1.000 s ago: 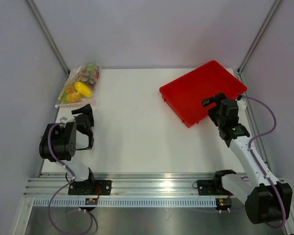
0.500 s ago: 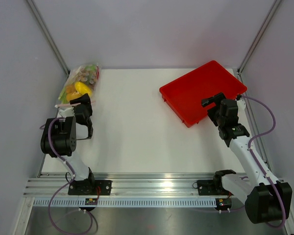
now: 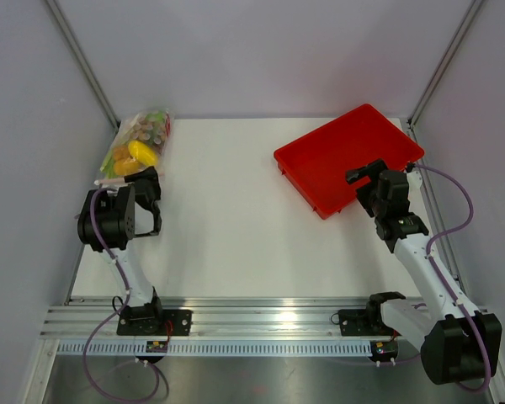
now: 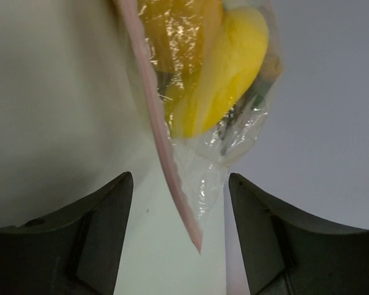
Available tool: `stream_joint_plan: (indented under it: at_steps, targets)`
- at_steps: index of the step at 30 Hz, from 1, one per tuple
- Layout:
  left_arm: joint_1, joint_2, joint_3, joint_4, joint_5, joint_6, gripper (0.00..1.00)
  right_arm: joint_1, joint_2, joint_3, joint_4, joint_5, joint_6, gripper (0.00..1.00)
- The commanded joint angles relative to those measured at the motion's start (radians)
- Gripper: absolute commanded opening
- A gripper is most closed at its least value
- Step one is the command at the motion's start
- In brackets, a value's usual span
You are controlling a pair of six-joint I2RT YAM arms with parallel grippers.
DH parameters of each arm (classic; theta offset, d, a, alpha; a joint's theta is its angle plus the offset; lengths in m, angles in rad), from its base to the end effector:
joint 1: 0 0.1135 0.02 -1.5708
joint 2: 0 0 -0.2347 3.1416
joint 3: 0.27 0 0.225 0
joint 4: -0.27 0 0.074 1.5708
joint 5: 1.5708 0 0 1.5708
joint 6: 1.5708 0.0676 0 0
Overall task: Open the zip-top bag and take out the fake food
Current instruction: Move the zipper food storage bag to the center of the board.
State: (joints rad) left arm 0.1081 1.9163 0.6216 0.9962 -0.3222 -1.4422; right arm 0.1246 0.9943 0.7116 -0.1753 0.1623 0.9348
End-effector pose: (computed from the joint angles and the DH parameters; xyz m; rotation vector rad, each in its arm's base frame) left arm 0.3440 0.0589 0.1014 -1.4823 1.1894 -0.6213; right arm 0.2427 0.0194 0.2452 0.9062 1.8492 0.5020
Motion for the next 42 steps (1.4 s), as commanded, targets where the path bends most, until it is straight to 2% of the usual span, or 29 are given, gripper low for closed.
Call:
stream_joint_plan:
  at_steps: [1,3,6,10,16,21,33,37,42]
  targets:
    - [0.008,0.082,0.029,0.168,0.006,0.011,0.63,0.004,-0.005,0.002,0.042,-0.02,-0.01,1.0]
    - [0.011,0.114,0.053,0.183,0.017,0.023,0.59,0.003,-0.008,0.003,0.04,-0.017,-0.01,0.99]
    - [0.018,0.147,0.069,0.202,0.021,0.029,0.48,0.003,-0.016,0.003,0.039,-0.018,-0.011,0.99]
    - [0.042,0.185,0.098,0.22,0.063,0.026,0.41,0.003,-0.022,0.0,0.037,-0.017,-0.013,1.0]
    - [0.08,0.205,0.144,0.211,0.143,0.04,0.15,0.004,-0.022,0.003,0.037,-0.024,-0.016,0.99]
    - [0.081,0.142,0.121,0.184,0.149,0.086,0.0,0.003,-0.02,0.003,0.037,-0.027,-0.016,0.99]
    - [0.012,0.089,0.014,0.228,0.186,0.011,0.0,0.003,0.018,0.012,0.043,-0.05,-0.016,0.99]
    - [-0.011,0.014,0.01,0.112,0.247,-0.023,0.0,0.003,0.035,0.02,0.042,-0.066,-0.018,1.0]
    - [-0.056,-0.092,-0.028,0.009,0.238,-0.02,0.0,0.003,0.058,0.025,0.046,-0.087,-0.019,1.0]
